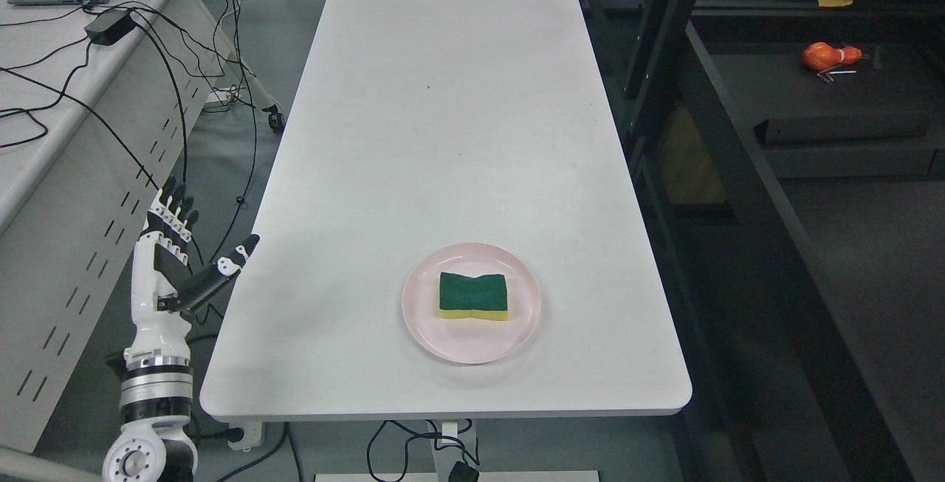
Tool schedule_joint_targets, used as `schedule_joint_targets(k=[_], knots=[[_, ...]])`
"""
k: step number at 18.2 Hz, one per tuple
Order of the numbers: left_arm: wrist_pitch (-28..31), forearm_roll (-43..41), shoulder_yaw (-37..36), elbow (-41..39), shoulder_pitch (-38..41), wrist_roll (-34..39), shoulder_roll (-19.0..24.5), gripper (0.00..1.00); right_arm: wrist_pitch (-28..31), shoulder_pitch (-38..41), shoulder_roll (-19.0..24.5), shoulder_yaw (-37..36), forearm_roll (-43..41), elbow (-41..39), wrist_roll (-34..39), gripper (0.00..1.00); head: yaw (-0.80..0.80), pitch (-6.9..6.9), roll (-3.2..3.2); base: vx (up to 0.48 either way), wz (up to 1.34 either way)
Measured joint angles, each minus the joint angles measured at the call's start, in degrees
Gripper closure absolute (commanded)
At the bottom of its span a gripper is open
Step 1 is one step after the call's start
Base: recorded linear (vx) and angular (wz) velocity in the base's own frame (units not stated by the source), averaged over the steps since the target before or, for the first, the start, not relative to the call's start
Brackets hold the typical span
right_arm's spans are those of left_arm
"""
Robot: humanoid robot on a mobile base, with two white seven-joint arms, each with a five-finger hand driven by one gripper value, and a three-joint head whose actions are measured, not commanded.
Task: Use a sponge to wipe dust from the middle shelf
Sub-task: 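Raise the left hand and reach toward the sponge on the pink plate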
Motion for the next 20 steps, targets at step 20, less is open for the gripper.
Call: schedule_joint_targets(k=[20], knots=[[-15.18,-29.94,-12.18,5.01,-16.78,-20.03,15.46,0.03,0.00,0.01,0.00,0.00,0.00,0.00,0.00,0.00,0.00,0.00,0.00,0.018,-0.02]])
